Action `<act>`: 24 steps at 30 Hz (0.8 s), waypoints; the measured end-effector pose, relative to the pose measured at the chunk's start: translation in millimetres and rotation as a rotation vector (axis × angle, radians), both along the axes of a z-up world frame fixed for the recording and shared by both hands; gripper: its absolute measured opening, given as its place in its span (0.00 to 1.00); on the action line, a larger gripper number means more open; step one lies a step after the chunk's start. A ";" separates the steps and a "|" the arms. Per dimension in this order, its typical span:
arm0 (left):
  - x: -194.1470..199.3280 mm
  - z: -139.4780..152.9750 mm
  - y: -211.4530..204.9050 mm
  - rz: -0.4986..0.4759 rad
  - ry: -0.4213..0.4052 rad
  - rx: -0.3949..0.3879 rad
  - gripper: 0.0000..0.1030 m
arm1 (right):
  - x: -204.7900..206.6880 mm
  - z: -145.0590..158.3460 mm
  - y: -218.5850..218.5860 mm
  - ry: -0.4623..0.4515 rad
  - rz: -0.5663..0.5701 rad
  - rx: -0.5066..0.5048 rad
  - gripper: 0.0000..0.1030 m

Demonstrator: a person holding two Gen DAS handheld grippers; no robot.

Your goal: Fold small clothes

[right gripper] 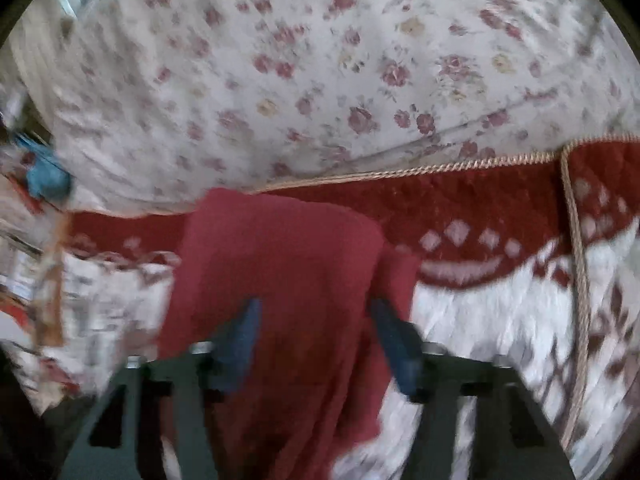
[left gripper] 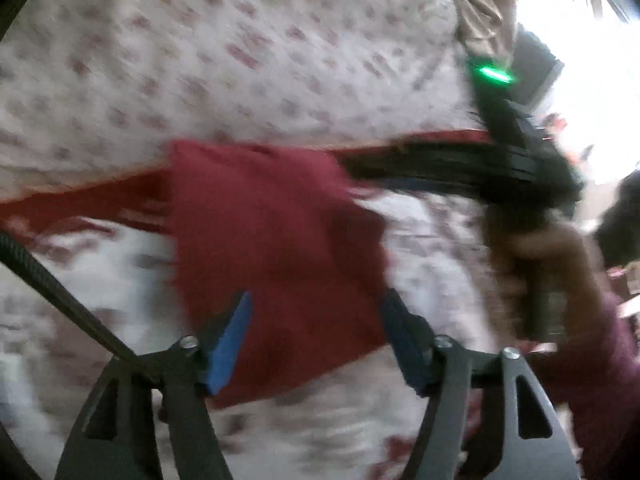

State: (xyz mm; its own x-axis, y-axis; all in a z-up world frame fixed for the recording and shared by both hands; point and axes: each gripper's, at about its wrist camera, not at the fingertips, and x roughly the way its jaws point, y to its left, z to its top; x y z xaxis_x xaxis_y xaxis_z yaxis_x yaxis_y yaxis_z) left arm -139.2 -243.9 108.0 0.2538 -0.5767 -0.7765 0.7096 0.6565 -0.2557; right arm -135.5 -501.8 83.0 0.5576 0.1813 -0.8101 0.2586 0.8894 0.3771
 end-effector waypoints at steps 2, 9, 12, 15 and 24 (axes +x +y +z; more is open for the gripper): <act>8.1 -2.7 12.6 0.051 -0.066 0.054 0.64 | -18.1 3.5 4.8 -0.028 -0.003 0.037 0.74; 27.7 -30.9 18.9 0.178 0.016 0.104 0.64 | -28.1 -30.1 56.5 0.032 0.094 -0.100 0.23; 25.8 -35.5 16.8 0.184 -0.027 0.122 0.65 | -36.5 -21.9 53.9 0.015 0.084 -0.175 0.16; 29.5 -44.6 13.7 0.196 -0.043 0.120 0.68 | -36.9 -45.1 50.3 0.085 0.080 -0.205 0.17; 33.3 -51.8 10.8 0.191 -0.038 0.118 0.69 | -37.4 3.7 20.7 -0.055 -0.083 -0.141 0.74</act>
